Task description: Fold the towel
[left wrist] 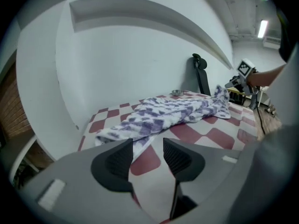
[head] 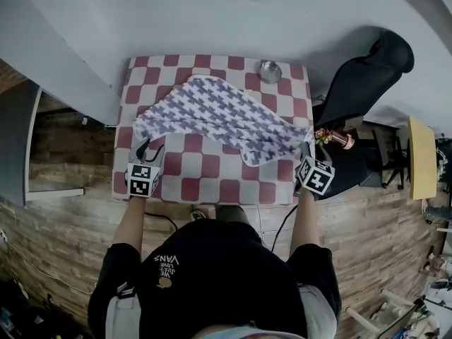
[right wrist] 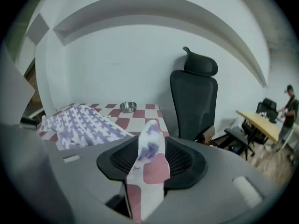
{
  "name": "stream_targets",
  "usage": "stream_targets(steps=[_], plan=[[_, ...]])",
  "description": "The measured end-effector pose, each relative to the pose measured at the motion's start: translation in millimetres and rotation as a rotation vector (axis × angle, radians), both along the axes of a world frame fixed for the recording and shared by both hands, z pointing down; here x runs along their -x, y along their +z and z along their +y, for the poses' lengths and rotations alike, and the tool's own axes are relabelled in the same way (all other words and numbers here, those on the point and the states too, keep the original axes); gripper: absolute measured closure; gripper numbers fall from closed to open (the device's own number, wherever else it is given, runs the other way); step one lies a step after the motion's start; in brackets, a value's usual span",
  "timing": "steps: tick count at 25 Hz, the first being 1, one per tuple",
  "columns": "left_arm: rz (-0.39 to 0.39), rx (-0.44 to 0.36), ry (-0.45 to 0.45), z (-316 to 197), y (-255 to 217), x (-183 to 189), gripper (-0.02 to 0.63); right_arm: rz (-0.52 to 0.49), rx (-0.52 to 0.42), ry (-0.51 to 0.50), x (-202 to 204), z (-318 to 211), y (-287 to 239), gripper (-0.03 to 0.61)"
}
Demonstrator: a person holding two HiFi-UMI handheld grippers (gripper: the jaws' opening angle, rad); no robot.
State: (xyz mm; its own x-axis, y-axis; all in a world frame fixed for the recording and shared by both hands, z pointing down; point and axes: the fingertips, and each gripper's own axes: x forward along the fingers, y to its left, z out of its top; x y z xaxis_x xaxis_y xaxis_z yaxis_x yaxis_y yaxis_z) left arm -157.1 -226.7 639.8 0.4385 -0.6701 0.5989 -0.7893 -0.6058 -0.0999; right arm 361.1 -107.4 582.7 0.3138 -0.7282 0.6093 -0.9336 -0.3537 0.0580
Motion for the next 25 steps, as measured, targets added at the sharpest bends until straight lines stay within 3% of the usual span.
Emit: stream_targets(steps=[2, 4, 8, 11, 16, 20, 22, 25], plan=[[-0.022, 0.008, -0.036, -14, 6, 14, 0.437, 0.090, -0.005, -0.080, 30, 2, -10, 0.408], [-0.047, 0.027, -0.075, -26, 15, 28, 0.434, 0.111, -0.006, -0.226, 77, -3, -10, 0.408], [-0.067, 0.064, -0.176, -45, 28, 54, 0.403, 0.037, 0.084, -0.557, 180, -4, 28, 0.408], [-0.052, 0.103, -0.227, -51, 33, 65, 0.373, -0.007, 0.173, -0.690, 220, 0, 64, 0.407], [-0.034, 0.134, -0.224, -47, 37, 69, 0.367, 0.013, 0.289, -0.763, 225, -3, 102, 0.407], [-0.019, 0.159, -0.211, -45, 40, 68, 0.367, -0.035, 0.302, -0.761, 217, -7, 107, 0.403], [-0.016, 0.172, -0.199, -46, 44, 66, 0.367, -0.055, 0.309, -0.748, 213, -8, 107, 0.430], [-0.009, 0.184, -0.197, -49, 46, 66, 0.367, -0.043, 0.313, -0.740, 208, -7, 103, 0.520]])
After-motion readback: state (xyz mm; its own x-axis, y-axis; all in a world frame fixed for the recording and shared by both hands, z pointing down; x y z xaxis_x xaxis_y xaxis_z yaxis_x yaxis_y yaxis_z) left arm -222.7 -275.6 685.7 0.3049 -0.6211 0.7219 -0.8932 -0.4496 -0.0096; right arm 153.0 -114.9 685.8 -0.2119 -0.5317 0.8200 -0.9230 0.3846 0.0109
